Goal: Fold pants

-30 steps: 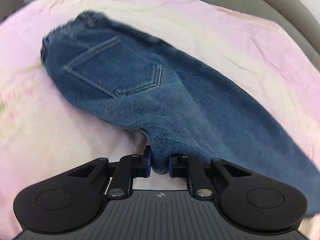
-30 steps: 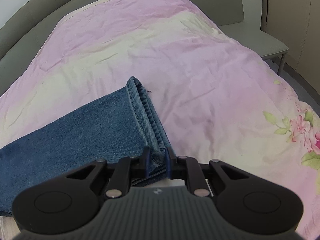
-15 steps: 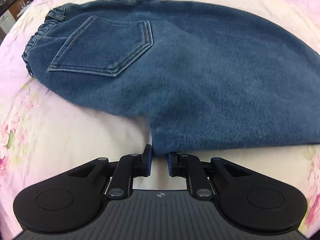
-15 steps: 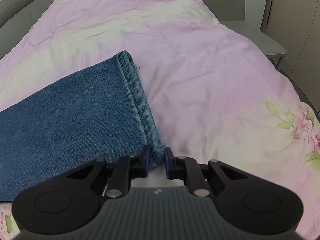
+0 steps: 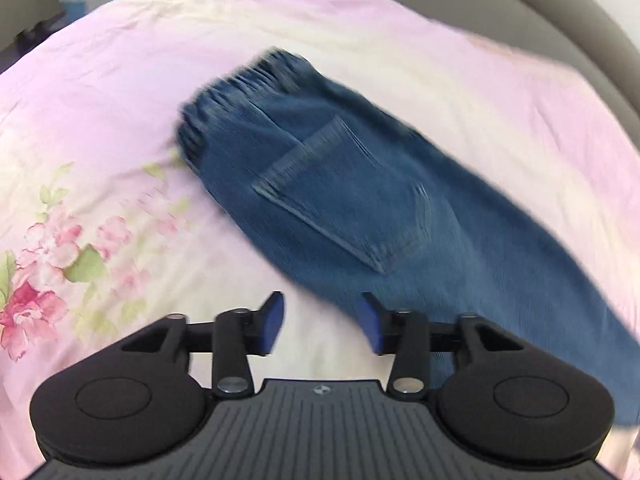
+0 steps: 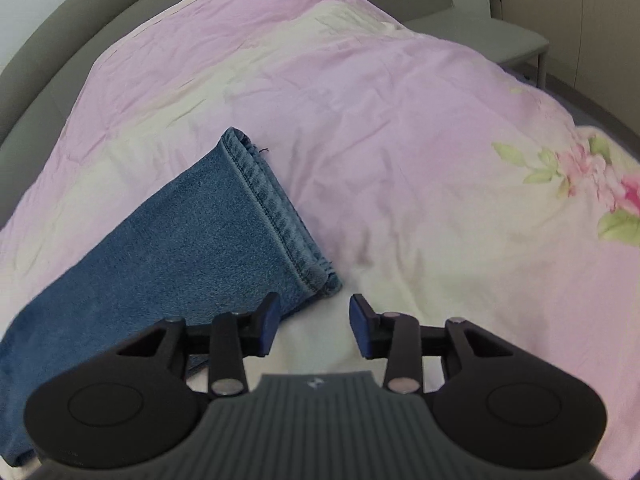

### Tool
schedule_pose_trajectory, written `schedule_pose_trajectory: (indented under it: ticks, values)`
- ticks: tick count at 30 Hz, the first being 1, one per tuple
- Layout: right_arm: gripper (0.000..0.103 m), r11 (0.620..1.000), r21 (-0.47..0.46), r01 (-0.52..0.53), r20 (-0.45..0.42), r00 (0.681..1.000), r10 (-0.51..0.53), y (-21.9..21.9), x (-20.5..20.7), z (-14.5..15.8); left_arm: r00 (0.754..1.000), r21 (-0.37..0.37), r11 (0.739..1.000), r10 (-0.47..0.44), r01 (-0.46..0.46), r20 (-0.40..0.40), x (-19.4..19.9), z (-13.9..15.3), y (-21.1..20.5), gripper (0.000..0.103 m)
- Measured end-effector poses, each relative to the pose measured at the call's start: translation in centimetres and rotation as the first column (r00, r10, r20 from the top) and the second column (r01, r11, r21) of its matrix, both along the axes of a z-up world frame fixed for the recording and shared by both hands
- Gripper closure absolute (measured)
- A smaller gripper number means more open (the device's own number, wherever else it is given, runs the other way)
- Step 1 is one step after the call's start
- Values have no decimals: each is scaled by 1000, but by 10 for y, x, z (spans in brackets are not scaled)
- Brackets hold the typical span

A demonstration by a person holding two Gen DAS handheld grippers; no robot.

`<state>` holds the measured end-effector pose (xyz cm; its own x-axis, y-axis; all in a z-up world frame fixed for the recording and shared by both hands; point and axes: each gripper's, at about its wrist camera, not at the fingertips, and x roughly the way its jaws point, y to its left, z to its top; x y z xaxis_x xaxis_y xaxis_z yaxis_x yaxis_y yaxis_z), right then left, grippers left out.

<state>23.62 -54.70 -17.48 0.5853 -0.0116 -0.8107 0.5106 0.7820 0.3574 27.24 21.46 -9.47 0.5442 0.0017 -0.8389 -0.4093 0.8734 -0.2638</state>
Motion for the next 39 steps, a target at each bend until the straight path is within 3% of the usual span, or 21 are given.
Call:
schedule_pose_trajectory:
  ticks: [4,7,13,16,18,19,23,26,28,31,35,39]
  values:
    - [63,1000,21,1,1,1000,-1,5,-1,-8,983,-91,981,176,-170,56,7,-5,45,41]
    - [63,999,47,23,9,1000,-24,6,0,-13,964,-151,958,255,-243,67,17,-20,67,39]
    - [63,994,88,71,0,997,-71,8,15,-20,931,-230,914,358,-334,72,36,-53,92,38]
    - [62,995,69,76,-23,997,-75,13,24,-23,921,-274,896,382,-351,70,45,-72,104,31]
    - [62,997,44,70,-31,997,-68,16,28,-23,926,-291,899,365,-326,91,50,-73,106,39]
    - [62,997,31,65,-38,997,-64,18,30,-23,932,-277,908,351,-314,94,53,-68,106,52]
    - [62,999,-14,43,-61,997,-43,21,36,-19,958,-78,969,244,-234,152,66,-26,83,62]
    - [62,999,-48,16,-72,997,-20,25,38,-16,979,49,991,116,-126,166,79,-3,72,64]
    - [62,998,-58,7,-77,997,-11,26,39,-17,991,80,992,93,-100,93,91,-11,78,64]
    - [60,998,-57,8,-73,997,-13,26,38,-19,997,110,991,72,-70,-11,103,-48,82,64]
    - [59,998,-64,-8,-76,997,3,24,37,-19,1000,307,951,-18,21,-12,97,-68,50,58]
    - [59,995,-94,-44,-83,996,36,23,40,-14,999,274,962,26,-17,-29,93,-51,52,53]
